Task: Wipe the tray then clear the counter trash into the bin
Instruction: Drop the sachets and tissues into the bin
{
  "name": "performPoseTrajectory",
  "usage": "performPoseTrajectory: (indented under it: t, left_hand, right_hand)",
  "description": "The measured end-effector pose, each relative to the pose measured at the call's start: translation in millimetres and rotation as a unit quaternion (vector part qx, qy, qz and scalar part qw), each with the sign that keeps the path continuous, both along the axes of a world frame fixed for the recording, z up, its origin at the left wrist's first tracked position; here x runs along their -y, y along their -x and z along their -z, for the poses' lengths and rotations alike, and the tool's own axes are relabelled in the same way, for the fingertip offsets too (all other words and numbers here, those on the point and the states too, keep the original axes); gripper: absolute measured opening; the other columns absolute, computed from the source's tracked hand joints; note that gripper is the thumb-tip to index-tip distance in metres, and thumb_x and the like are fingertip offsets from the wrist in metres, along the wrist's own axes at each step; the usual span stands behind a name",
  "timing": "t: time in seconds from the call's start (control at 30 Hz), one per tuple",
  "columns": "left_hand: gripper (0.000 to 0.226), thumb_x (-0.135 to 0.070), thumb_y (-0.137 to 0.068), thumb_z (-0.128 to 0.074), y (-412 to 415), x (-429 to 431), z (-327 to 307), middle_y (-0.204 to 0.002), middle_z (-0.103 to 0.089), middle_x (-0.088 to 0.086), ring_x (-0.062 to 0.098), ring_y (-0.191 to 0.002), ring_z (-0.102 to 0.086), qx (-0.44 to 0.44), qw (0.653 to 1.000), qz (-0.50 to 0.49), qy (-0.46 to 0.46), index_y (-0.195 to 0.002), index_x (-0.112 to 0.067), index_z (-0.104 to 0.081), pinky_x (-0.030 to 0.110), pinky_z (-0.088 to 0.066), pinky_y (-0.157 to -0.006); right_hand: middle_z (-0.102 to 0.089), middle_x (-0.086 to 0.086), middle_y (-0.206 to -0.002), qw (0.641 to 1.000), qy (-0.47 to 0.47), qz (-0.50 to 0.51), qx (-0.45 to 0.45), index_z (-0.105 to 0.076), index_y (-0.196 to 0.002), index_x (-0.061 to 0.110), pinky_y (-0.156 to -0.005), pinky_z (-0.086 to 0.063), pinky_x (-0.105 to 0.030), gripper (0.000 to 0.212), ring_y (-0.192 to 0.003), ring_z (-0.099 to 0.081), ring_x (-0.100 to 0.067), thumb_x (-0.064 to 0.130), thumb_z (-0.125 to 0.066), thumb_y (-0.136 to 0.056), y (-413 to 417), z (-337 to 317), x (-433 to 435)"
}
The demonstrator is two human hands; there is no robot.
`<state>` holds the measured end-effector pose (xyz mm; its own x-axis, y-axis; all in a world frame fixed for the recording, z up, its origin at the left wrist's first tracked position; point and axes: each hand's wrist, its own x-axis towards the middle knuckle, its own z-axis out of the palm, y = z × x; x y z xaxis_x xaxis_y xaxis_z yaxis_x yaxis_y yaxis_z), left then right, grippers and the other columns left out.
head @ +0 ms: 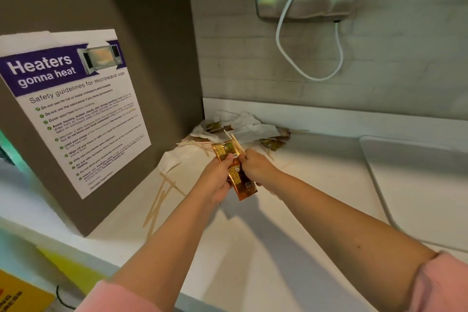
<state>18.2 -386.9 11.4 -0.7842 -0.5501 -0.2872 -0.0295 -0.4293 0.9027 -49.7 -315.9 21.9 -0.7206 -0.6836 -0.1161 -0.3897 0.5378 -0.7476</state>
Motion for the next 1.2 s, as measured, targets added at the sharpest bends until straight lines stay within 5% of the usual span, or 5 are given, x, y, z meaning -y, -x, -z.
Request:
performPoseTrajectory:
  t: [0.47, 0.6, 0.73, 0.93, 1.2]
  left_hand:
    - [0.029, 0.004, -0.093, -0.046, -86, -65, 18, -0.089, -0.065, 0.007, 0.019, -0.078, -0.062, 0.013, 0.991, 0.127, 0.038, -0.12, -0.003, -0.054, 0.03, -0.05, -0.066]
    - [0.027, 0.006, -0.092, -0.045, -100, -99, 23, -0.089, -0.064, 0.007, 0.02, -0.078, -0.062, 0.016, 0.985, 0.169, 0.035, -0.116, -0.006, -0.053, 0.031, -0.051, -0.067]
    - [0.022, 0.006, -0.093, -0.045, -104, -141, 32, -0.088, -0.065, 0.009, 0.021, -0.079, -0.062, 0.031, 0.974, 0.224, 0.026, -0.107, -0.006, -0.056, 0.034, -0.052, -0.071]
    - [0.023, 0.0, -0.096, -0.044, -111, -205, 45, -0.083, -0.063, 0.003, 0.015, -0.075, -0.059, 0.06, 0.954, 0.291, 0.044, -0.087, -0.017, -0.057, 0.03, -0.047, -0.071]
    - [0.017, -0.003, -0.096, -0.044, -130, -268, 84, -0.092, -0.065, 0.007, 0.019, -0.083, -0.063, 0.118, 0.878, 0.462, -0.042, -0.101, -0.015, -0.055, 0.03, -0.058, -0.059]
  right_hand:
    - [-0.057, -0.02, -0.109, 0.992, -0.016, 0.12, -0.021, -0.046, -0.112, 0.003, -0.074, -0.041, -0.034, 0.029, -0.09, -0.05, -0.026, 0.023, -0.028, -0.102, -90, 23, -87]
    - [-0.057, -0.02, -0.116, 0.987, -0.019, 0.159, -0.025, -0.045, -0.12, 0.002, -0.061, -0.039, -0.028, 0.035, -0.087, -0.049, -0.023, 0.026, -0.025, -0.103, -108, 32, -126]
    - [-0.058, -0.017, -0.114, 0.983, -0.013, 0.184, -0.015, -0.047, -0.118, 0.004, -0.074, -0.043, -0.032, 0.036, -0.091, -0.05, -0.022, 0.027, -0.025, -0.103, -121, 40, -177]
    - [-0.047, 0.005, -0.073, 0.984, 0.0, 0.166, 0.061, -0.044, -0.099, 0.014, -0.048, -0.029, -0.017, 0.023, -0.062, -0.043, -0.007, 0.031, -0.029, -0.103, -132, 51, -255]
    - [-0.047, 0.004, -0.074, 0.982, -0.072, 0.131, 0.112, -0.044, -0.104, 0.016, -0.042, -0.031, -0.013, 0.022, -0.058, -0.039, -0.007, 0.032, -0.03, -0.103, -150, 86, -352]
